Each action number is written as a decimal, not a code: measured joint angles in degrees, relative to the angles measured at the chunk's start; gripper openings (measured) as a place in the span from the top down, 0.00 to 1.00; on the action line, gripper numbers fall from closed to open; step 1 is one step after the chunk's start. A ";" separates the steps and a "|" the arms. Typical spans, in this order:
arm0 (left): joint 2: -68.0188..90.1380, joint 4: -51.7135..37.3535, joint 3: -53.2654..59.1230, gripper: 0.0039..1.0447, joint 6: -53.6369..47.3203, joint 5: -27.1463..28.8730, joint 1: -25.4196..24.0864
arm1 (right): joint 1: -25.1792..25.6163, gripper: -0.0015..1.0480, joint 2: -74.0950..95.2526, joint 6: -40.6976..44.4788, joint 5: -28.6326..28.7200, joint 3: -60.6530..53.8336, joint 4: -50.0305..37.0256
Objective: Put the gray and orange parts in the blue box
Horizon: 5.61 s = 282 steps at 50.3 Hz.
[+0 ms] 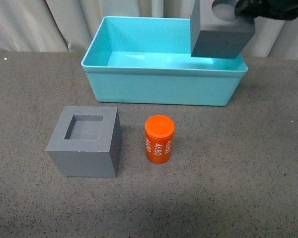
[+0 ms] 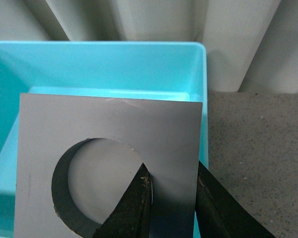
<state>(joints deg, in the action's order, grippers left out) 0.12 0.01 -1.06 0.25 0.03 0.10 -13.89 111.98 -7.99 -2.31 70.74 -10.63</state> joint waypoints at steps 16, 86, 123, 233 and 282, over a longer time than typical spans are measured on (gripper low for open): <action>0.00 0.00 0.00 0.06 0.00 0.00 0.00 | -0.52 0.83 9.66 -1.99 0.31 8.79 7.58; 0.00 0.00 0.00 0.06 -0.02 -0.02 0.00 | -1.29 0.09 -29.62 3.17 -2.12 -33.94 -13.55; 76.39 -21.11 -22.80 0.06 17.42 0.76 9.79 | -1.27 0.09 -29.62 3.21 -2.16 -34.12 -13.53; 115.25 -22.67 -66.53 0.83 20.48 8.39 14.36 | -1.27 0.09 -29.62 3.23 -2.19 -34.14 -13.53; 118.31 -16.98 -69.37 0.44 21.44 10.16 16.09 | -1.27 0.09 -29.62 3.23 -2.19 -34.14 -13.53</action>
<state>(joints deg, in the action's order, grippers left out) 118.43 -16.97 -70.43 21.69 10.20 16.19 -15.16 82.37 -4.75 -4.49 36.60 -24.16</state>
